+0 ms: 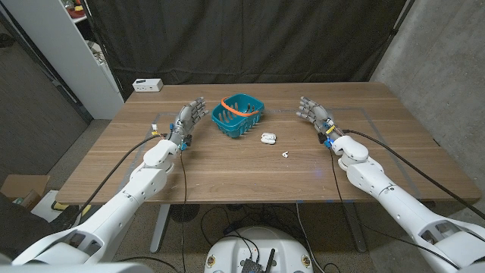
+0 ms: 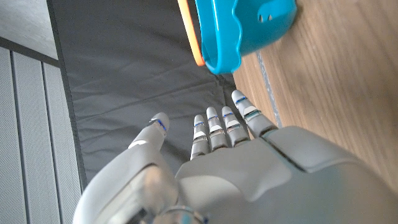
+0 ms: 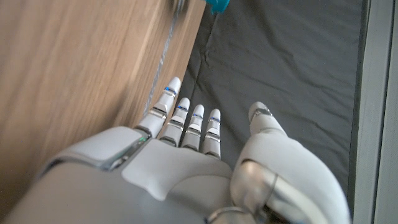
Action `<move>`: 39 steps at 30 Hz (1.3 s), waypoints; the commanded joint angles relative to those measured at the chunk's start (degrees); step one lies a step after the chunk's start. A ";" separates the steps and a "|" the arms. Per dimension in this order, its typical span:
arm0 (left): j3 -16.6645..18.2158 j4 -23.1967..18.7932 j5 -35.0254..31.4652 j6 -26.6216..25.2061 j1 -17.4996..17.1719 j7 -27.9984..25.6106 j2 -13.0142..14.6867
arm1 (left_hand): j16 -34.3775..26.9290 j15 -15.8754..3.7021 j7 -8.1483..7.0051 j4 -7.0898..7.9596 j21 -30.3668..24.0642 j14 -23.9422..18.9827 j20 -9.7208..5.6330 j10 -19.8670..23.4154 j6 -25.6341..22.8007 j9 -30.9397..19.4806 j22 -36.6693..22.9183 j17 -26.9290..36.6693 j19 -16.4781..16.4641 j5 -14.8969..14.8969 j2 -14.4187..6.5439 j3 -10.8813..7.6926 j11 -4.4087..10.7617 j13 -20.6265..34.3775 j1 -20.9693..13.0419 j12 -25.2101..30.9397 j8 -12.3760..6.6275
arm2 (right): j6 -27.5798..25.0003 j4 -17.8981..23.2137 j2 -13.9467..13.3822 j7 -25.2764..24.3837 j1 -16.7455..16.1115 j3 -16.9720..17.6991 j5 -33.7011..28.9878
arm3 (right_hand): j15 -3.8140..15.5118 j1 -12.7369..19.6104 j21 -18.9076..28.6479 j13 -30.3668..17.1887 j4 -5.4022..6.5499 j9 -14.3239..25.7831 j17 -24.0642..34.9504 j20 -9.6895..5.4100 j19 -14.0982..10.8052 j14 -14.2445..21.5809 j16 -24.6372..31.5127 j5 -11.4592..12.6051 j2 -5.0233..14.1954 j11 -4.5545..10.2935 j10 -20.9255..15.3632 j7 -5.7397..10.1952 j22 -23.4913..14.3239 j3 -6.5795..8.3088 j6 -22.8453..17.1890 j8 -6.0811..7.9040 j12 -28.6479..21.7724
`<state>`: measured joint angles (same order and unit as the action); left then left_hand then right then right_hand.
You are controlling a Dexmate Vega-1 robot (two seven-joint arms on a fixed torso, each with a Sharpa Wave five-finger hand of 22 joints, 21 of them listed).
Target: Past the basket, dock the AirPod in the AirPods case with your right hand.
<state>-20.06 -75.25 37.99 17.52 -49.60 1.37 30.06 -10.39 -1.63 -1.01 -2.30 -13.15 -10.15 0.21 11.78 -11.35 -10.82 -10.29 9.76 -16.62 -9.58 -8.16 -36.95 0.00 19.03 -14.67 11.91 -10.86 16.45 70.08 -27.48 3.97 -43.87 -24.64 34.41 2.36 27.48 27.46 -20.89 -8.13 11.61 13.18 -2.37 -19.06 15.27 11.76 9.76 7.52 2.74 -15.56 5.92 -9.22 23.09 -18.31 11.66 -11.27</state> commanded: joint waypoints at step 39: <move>1.00 1.39 -0.47 1.99 -0.45 4.41 3.38 | -0.10 0.15 -1.02 -0.70 0.53 -0.51 1.08 0.64 -1.17 -0.26 -0.27 0.31 1.17 -0.27 0.36 -0.34 0.13 -0.30 -0.68 0.64 -0.54 | -70.65 52.80 -15.21 -22.23 -2.66 -20.42 -41.17 | 4.57 17.33 -9.49 2.01 -2.18 1.83 -1.82 4.76 -1.09 -0.33 1.26 1.01 -6.99 -0.45 -2.58 -0.25 -0.47 -0.49 -14.35 3.26 -2.20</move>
<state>-18.54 -75.91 38.15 19.16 -51.67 4.52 33.45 -10.37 -1.63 -1.86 -2.69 -12.88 -10.13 1.14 12.38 -12.19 -10.80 -10.27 9.92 -15.68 -9.58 -8.23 -37.32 0.01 18.60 -15.19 12.19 -10.85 -36.36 114.85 -44.64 -13.56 -46.77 -38.86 1.93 2.35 43.79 18.28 -18.77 -9.71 13.21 11.18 2.22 -19.80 14.46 12.94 10.42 0.75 2.66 -17.90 6.09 -9.48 22.42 -32.33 14.64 -13.36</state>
